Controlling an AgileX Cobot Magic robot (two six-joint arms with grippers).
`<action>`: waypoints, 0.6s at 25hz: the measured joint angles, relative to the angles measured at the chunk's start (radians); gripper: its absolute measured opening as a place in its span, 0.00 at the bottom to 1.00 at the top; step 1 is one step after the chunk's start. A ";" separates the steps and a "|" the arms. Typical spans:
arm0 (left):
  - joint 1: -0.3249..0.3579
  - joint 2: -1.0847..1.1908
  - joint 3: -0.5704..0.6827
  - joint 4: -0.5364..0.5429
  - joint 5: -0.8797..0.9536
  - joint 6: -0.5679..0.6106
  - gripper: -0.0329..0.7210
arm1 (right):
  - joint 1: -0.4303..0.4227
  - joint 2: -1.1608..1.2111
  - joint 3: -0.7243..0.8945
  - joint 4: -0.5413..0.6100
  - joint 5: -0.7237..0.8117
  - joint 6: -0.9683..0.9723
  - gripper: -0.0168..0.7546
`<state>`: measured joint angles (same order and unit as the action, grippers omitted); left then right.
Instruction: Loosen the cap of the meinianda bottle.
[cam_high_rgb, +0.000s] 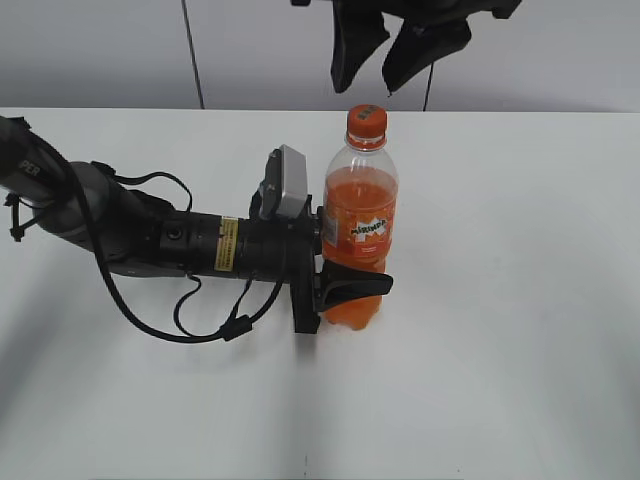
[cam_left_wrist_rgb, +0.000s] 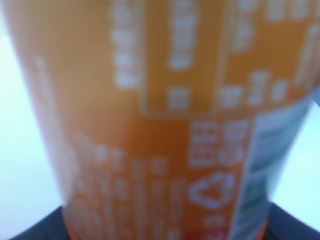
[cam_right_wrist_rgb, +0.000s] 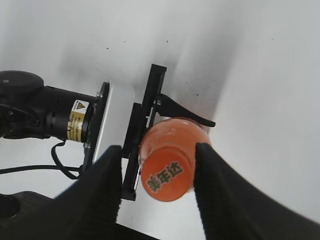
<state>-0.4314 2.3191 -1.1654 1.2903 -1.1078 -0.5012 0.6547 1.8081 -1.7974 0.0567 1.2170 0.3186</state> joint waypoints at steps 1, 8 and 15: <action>0.000 0.000 0.000 0.000 0.000 0.000 0.56 | 0.000 0.000 0.001 -0.005 0.000 0.002 0.48; -0.001 -0.001 0.000 -0.001 0.001 0.000 0.56 | 0.000 0.000 0.026 -0.011 0.000 0.007 0.48; -0.001 -0.001 0.000 -0.002 0.001 -0.002 0.56 | 0.000 0.000 0.061 -0.009 0.001 0.013 0.48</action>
<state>-0.4324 2.3184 -1.1654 1.2881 -1.1068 -0.5035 0.6547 1.8081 -1.7365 0.0481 1.2180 0.3311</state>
